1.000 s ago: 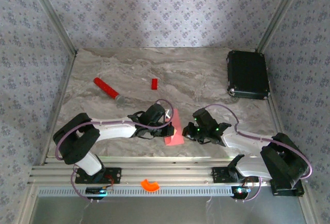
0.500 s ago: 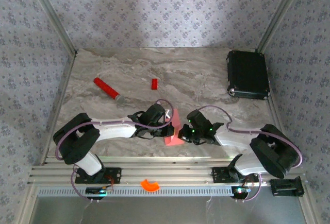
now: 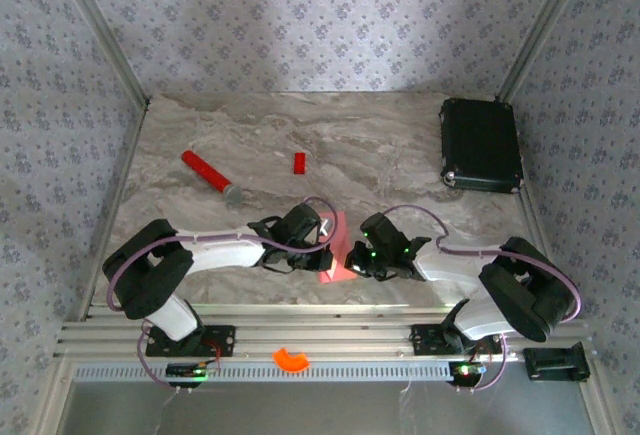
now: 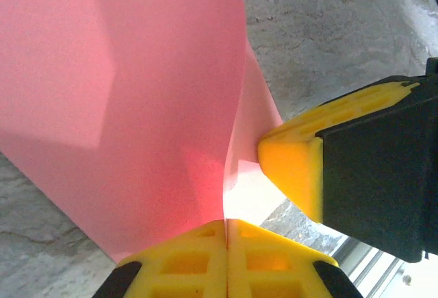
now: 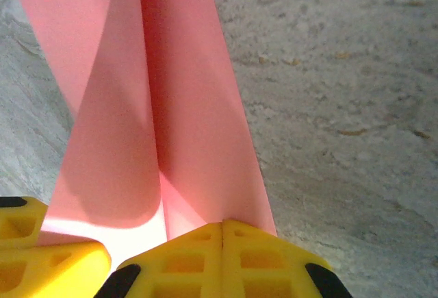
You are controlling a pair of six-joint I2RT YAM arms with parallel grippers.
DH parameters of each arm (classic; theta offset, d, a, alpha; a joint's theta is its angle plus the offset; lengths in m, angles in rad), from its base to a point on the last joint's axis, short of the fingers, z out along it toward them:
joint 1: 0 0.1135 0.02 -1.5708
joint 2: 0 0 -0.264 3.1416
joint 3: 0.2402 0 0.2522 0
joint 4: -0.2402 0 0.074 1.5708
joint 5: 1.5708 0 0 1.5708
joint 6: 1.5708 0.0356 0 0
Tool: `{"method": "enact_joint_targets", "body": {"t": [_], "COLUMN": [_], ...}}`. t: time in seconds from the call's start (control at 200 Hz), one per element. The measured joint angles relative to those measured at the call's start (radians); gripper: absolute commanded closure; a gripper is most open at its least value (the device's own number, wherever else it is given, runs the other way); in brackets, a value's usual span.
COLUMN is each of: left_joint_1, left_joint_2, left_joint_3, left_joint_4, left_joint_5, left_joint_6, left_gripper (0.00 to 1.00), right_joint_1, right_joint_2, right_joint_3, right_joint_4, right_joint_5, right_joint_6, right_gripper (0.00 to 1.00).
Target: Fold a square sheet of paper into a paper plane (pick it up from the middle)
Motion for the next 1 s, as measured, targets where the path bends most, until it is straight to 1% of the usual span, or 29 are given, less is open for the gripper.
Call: {"method": "enact_joint_targets", "body": {"t": [0.49, 0.999], "left_joint_1": [0.020, 0.039], "left_joint_2": [0.000, 0.000], "left_joint_3": [0.092, 0.113], "left_joint_4": [-0.153, -0.231], "left_joint_5": [-0.082, -0.058], "left_joint_6": [0.122, 0.172], "left_gripper": [0.98, 0.97], "right_joint_1": [0.000, -0.001], "right_joint_2": [0.000, 0.000], "right_joint_3": [0.000, 0.004], "right_joint_4": [0.000, -0.009], "right_joint_5": [0.000, 0.000], "right_joint_6": [0.000, -0.003], "right_gripper": [1.00, 1.00]}}
